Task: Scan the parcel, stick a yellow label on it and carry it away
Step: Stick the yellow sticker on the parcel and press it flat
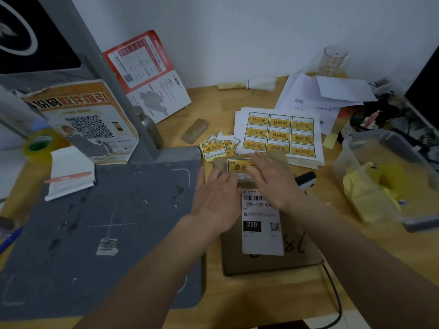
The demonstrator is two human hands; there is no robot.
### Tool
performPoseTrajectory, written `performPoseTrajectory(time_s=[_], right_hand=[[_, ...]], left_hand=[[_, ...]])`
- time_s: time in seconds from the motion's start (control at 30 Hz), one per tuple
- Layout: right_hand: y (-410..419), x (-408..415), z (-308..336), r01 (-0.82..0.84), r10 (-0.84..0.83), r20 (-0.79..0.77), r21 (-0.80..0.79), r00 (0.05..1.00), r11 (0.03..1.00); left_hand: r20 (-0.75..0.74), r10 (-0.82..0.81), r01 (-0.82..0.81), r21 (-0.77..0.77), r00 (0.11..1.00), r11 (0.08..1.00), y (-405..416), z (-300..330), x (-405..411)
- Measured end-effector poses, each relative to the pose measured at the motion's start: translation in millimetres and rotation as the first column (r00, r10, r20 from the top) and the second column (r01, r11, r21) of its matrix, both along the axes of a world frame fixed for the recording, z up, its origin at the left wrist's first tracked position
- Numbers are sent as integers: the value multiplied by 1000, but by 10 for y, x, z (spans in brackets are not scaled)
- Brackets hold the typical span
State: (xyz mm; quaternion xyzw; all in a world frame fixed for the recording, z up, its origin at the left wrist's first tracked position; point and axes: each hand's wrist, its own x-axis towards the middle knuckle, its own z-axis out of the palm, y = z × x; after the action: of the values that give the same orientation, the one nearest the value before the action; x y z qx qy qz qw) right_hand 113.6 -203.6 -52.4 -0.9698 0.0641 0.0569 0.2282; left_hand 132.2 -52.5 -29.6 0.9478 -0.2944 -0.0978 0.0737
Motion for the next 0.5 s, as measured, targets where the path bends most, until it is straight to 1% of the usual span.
performPoseTrajectory(time_s=[0.07, 0.13, 0.2, 0.33, 0.4, 0.43, 0.47, 0.5], right_hand=[[13, -117, -82, -30, 31, 7, -135, 999, 990], [7, -212, -190, -53, 53, -5, -250, 999, 967], [-38, -232, -284, -38, 30, -29, -311, 999, 950], [-19, -222, -350, -25, 21, -14, -373, 1000, 927], [-11, -240, -335, 14, -6, 25, -307, 1000, 952], [-15, -260, -296, 84, -74, 57, -202, 996, 976], [-35, -291, -242, 192, -187, 101, -49, 977, 980], [-75, -325, -197, 300, -316, 146, 121, 938, 946]], left_hand=[[-32, -60, 62, 65, 998, 996, -70, -65, 108], [-83, -63, 75, 151, 995, 986, -101, -194, 211], [-73, -12, 26, 189, 997, 982, -109, -312, 264], [-45, 93, -80, 236, 995, 968, -136, -361, 290], [-40, 155, -144, 203, 987, 969, -134, -365, 257], [-46, 191, -182, 156, 980, 971, -113, -377, 217], [-73, 230, -224, 91, 970, 970, -78, -394, 161], [-119, 268, -271, -13, 956, 963, -37, -404, 103]])
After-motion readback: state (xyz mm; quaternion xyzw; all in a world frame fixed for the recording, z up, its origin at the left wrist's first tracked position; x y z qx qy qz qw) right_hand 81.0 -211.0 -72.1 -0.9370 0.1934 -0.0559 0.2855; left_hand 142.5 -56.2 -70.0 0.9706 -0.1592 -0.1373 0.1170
